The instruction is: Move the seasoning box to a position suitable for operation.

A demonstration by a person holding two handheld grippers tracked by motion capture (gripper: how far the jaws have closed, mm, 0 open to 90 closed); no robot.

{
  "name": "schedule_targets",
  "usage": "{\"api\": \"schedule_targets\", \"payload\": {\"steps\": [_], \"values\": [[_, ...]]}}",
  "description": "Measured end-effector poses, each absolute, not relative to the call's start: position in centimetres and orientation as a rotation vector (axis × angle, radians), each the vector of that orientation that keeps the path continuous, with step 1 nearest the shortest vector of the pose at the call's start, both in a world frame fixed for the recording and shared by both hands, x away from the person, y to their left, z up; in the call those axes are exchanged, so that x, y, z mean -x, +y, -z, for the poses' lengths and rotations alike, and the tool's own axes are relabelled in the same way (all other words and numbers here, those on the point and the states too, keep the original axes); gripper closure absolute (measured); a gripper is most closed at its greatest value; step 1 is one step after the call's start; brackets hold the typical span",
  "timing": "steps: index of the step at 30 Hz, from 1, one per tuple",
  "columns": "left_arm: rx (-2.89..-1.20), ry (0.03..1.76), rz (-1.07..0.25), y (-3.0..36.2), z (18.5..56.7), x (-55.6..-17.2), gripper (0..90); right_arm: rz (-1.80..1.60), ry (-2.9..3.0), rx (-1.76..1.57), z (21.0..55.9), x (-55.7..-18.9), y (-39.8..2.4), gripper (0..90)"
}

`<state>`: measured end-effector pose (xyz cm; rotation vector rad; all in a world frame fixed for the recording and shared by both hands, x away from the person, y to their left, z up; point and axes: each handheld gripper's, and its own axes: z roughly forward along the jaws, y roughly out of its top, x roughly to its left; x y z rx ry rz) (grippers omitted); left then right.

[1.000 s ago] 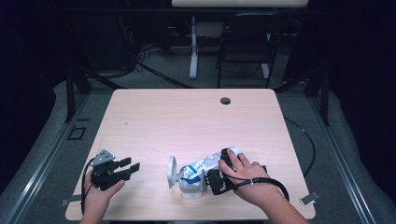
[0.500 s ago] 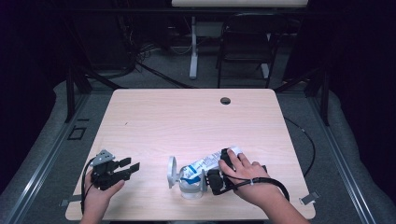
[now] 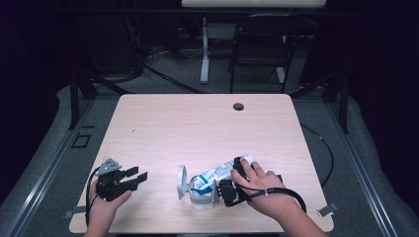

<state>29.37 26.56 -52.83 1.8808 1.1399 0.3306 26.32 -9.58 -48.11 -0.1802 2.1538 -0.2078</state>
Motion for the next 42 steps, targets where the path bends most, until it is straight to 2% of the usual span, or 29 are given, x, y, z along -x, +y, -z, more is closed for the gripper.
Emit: {"api": "schedule_targets", "payload": {"steps": [42], "values": [[-1.874, 1.147, -0.332, 26.65, 52.96, -29.43, 51.4, 0.213, 2.148, 0.200, 47.98, -26.18, -9.50, 44.2]]}}
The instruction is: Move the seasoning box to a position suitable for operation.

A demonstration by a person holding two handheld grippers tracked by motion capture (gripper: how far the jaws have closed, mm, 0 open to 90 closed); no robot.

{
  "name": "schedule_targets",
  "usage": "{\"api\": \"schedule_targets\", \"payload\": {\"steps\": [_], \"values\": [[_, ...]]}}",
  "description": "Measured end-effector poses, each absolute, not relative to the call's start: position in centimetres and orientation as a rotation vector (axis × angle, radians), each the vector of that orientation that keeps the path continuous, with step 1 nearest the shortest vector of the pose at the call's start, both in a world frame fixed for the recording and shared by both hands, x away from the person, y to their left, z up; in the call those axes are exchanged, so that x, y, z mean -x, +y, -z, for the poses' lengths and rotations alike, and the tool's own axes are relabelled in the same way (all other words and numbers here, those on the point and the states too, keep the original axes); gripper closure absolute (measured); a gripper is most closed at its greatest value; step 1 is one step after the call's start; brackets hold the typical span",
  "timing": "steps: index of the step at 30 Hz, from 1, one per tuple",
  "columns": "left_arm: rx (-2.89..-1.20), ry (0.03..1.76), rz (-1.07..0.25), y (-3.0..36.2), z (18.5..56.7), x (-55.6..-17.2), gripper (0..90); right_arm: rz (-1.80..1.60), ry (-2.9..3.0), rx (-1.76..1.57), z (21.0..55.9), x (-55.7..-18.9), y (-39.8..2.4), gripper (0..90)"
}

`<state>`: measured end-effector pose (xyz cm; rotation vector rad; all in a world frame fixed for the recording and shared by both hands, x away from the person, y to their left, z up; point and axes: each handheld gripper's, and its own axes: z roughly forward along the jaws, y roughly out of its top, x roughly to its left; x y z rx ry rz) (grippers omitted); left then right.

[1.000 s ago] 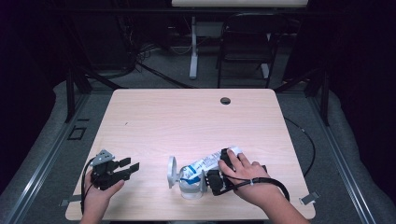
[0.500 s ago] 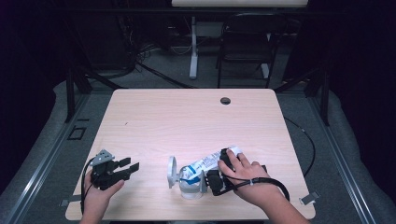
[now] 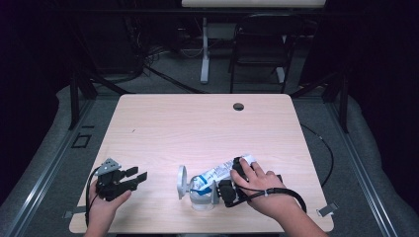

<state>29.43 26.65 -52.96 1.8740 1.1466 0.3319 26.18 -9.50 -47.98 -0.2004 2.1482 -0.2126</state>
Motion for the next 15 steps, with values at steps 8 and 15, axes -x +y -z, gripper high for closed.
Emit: {"api": "schedule_targets", "payload": {"steps": [8, 15], "values": [[-1.879, 1.147, -0.330, 26.66, 52.92, -29.42, 51.4, 0.215, 2.143, 0.210, 47.95, -26.13, -9.49, 44.4], [-1.878, 1.146, -0.330, 26.69, 52.90, -29.42, 51.4, 0.231, 2.135, 0.216, 47.90, -26.05, -9.41, 44.5]]}}
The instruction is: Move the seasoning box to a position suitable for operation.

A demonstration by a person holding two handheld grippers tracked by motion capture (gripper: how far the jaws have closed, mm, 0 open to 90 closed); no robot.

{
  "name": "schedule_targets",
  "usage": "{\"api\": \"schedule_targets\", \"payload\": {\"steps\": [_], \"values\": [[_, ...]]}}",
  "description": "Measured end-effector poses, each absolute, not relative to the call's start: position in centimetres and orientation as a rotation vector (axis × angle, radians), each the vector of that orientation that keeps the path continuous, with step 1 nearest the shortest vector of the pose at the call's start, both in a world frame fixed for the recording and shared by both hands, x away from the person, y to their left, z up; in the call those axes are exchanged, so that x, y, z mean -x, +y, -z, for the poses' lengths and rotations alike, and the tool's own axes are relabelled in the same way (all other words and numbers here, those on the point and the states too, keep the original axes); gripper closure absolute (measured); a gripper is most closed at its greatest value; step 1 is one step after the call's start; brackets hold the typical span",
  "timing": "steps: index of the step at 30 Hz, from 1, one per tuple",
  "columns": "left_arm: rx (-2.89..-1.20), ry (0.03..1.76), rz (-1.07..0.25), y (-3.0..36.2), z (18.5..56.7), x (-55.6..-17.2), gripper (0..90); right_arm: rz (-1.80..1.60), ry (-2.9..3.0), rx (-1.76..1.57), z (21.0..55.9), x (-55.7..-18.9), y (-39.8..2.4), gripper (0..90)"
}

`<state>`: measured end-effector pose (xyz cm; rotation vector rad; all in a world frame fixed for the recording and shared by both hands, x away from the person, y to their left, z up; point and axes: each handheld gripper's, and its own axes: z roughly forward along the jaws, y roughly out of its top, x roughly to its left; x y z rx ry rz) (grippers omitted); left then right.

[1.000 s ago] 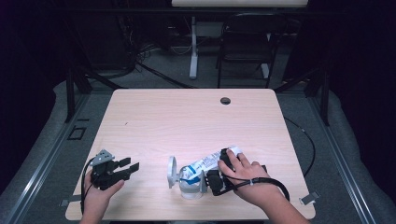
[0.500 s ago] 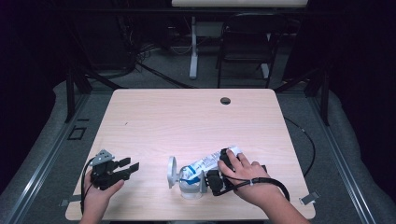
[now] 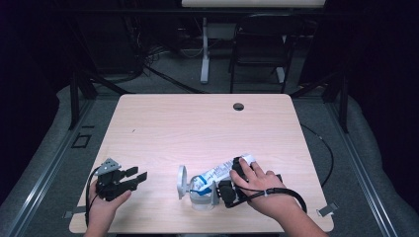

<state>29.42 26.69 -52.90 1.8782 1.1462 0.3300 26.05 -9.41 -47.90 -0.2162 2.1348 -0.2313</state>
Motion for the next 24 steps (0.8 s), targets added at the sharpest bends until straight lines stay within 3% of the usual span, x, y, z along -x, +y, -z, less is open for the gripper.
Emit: {"api": "schedule_targets", "payload": {"steps": [24], "values": [[-1.882, 1.150, -0.326, 26.77, 52.95, -29.45, 51.4, 0.232, 2.131, 0.226, 47.87, -26.04, -9.41, 44.8]]}}
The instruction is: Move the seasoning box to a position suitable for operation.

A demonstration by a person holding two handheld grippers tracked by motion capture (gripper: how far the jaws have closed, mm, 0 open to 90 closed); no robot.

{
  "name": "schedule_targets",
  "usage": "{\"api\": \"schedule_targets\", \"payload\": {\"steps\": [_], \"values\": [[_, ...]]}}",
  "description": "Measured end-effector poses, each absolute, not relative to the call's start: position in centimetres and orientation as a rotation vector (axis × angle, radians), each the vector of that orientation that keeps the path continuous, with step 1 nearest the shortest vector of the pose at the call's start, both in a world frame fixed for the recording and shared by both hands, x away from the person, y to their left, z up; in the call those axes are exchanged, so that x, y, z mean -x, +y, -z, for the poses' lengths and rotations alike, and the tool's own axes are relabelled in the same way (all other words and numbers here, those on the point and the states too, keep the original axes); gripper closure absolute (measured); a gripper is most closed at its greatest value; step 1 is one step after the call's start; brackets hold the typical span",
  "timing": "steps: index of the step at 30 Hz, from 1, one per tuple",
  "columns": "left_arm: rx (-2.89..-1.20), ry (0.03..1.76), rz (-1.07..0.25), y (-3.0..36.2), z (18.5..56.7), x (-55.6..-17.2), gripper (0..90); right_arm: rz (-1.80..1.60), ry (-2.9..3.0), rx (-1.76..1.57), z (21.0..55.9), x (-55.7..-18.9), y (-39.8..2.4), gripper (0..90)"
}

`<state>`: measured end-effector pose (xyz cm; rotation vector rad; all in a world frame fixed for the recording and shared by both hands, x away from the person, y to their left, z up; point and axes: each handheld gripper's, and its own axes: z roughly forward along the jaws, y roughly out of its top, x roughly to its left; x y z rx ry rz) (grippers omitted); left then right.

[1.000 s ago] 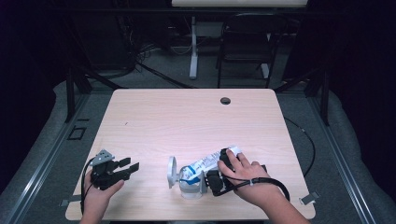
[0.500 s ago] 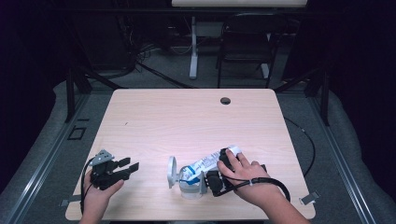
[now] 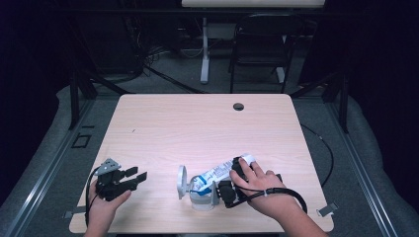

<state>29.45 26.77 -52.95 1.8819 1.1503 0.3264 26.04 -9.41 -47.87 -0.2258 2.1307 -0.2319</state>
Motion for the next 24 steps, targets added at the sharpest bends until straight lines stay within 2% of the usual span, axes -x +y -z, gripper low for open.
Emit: {"api": "schedule_targets", "payload": {"steps": [24], "values": [[-1.875, 1.156, -0.325, 26.80, 53.10, -29.50, 51.4, 0.252, 2.125, 0.240, 47.67, -25.97, -9.30, 45.0]]}}
